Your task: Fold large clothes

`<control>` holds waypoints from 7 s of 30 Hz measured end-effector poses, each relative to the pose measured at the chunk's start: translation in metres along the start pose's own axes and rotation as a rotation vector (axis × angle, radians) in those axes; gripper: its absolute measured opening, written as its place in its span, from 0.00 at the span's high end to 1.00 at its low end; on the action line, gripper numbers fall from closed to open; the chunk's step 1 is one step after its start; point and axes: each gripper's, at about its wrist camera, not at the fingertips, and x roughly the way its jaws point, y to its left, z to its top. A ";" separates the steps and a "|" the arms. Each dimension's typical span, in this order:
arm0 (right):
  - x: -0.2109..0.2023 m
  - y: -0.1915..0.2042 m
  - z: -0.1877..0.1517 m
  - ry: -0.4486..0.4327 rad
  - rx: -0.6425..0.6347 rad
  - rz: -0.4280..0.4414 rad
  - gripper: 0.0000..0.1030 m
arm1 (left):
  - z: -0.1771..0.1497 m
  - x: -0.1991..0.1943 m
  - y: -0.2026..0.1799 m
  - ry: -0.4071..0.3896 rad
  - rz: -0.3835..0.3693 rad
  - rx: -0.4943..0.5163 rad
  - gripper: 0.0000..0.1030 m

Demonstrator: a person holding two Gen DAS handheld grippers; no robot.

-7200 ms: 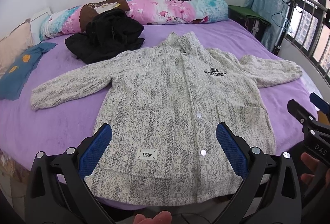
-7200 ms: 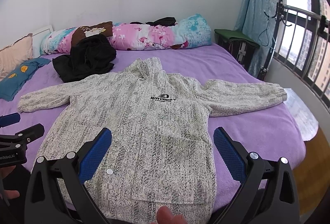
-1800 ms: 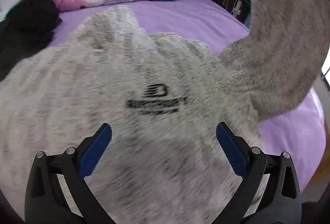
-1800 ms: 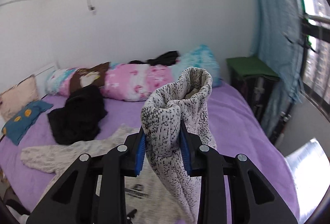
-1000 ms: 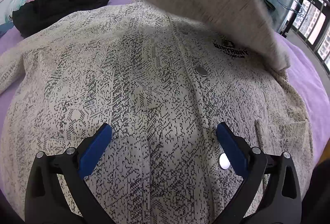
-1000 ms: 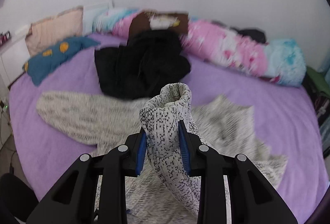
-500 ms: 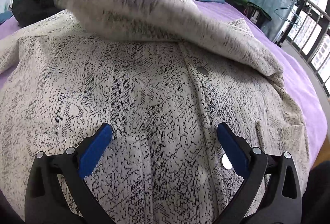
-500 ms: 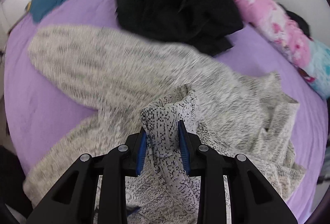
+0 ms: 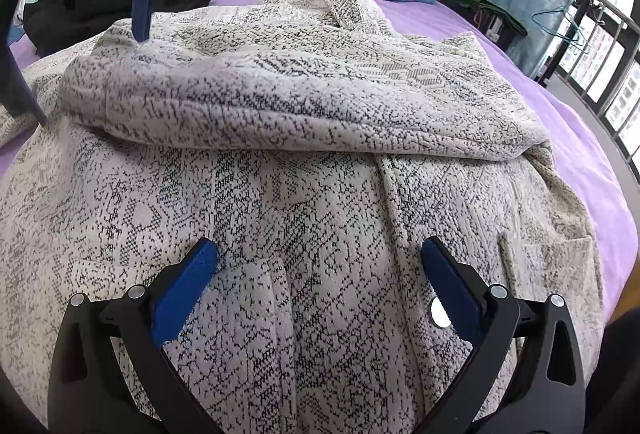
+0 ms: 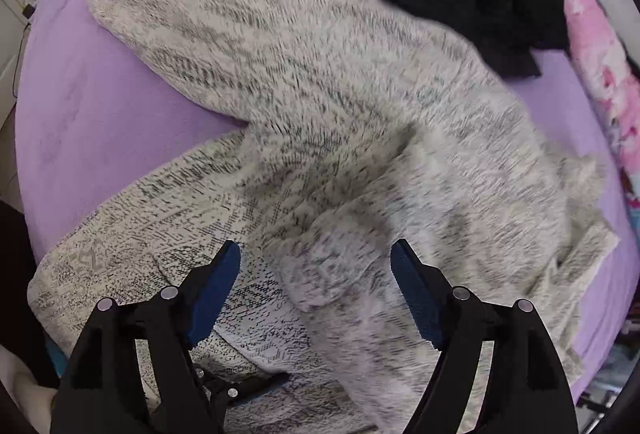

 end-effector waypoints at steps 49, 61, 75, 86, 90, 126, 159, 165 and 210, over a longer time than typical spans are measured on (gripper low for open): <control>0.018 -0.353 -0.292 -0.282 1.060 0.022 0.65 | 0.127 0.028 0.136 0.162 0.147 -0.173 0.47; -0.042 -0.342 -0.314 -0.466 1.066 0.012 0.86 | 0.144 -0.025 0.131 0.018 0.072 -0.165 0.82; -0.051 -0.317 -0.317 -0.441 0.980 -0.188 0.46 | 0.135 -0.043 0.125 -0.015 0.233 -0.024 0.06; -0.029 -0.209 -0.316 -0.373 0.791 -0.054 0.50 | 0.134 -0.002 0.044 0.064 0.064 0.062 0.06; 0.007 -0.227 -0.328 -0.317 0.845 -0.030 0.53 | 0.121 0.046 0.055 0.161 0.089 0.030 0.05; -0.058 -0.072 -0.170 -0.404 0.501 -0.169 0.14 | 0.033 -0.168 0.357 -0.152 0.173 -0.750 0.06; -0.038 -0.045 -0.020 -0.442 0.359 -0.232 0.14 | -0.007 -0.176 0.514 -0.294 -0.038 -1.093 0.06; -0.026 -0.042 -0.011 -0.422 0.349 -0.246 0.14 | -0.008 -0.176 0.531 -0.319 -0.084 -1.129 0.07; -0.019 -0.065 -0.105 -0.419 0.573 -0.121 0.23 | 0.047 -0.218 0.468 -0.373 0.086 -0.928 0.91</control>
